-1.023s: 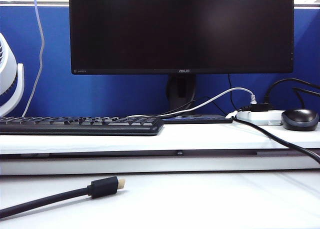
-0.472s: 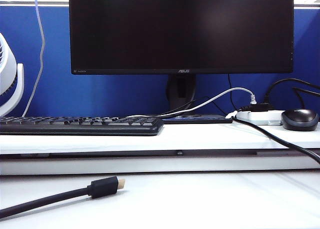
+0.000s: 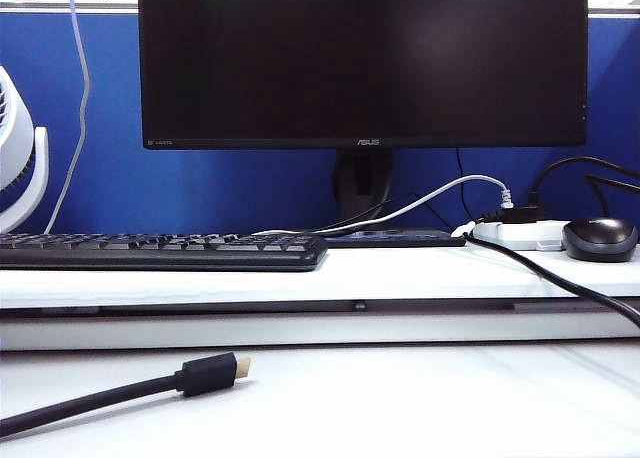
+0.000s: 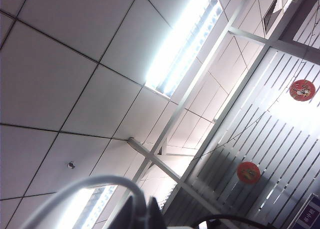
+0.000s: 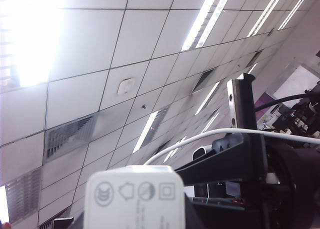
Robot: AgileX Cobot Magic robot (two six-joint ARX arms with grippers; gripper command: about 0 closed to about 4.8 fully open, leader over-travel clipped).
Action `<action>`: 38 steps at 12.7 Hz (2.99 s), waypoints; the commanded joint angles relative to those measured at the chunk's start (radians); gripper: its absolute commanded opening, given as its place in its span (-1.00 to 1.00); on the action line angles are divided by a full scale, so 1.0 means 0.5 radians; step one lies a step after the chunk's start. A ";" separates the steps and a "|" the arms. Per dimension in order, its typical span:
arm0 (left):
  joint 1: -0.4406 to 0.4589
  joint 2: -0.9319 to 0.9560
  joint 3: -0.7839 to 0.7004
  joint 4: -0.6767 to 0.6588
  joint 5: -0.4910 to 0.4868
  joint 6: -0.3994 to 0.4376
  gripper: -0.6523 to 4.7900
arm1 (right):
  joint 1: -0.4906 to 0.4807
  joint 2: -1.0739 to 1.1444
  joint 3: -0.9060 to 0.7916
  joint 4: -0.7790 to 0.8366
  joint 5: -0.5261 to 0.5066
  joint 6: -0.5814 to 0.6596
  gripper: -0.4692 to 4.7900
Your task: Pick up the Type-C charging cable and the charging base, insert one end of the Type-C charger into the corresponding slot on the base, and finally place the plugged-in charger back on the table.
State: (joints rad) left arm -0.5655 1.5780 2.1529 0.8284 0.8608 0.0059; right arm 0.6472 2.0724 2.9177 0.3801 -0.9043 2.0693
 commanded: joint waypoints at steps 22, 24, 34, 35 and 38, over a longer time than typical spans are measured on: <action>0.001 -0.014 0.002 -0.218 0.039 0.197 -0.78 | 0.035 -0.030 0.010 0.193 0.130 0.023 -0.84; 0.001 -0.015 0.002 -0.217 0.093 0.196 -0.78 | 0.036 -0.029 0.010 0.169 0.094 0.072 -0.84; 0.002 -0.015 0.002 -0.510 0.142 0.256 -0.78 | 0.036 -0.031 0.011 0.089 -0.092 -0.056 -0.84; 0.002 -0.015 0.002 -0.511 0.142 0.249 -0.78 | 0.036 -0.031 0.011 0.089 -0.128 -0.057 -0.84; 0.002 -0.015 0.002 -0.615 0.182 0.251 -0.78 | 0.036 -0.032 0.011 0.086 -0.141 -0.099 -0.84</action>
State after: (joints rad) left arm -0.5652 1.5509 2.1647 0.6155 0.9413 0.1379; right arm 0.6537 2.0659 2.9189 0.4129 -0.9462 2.0312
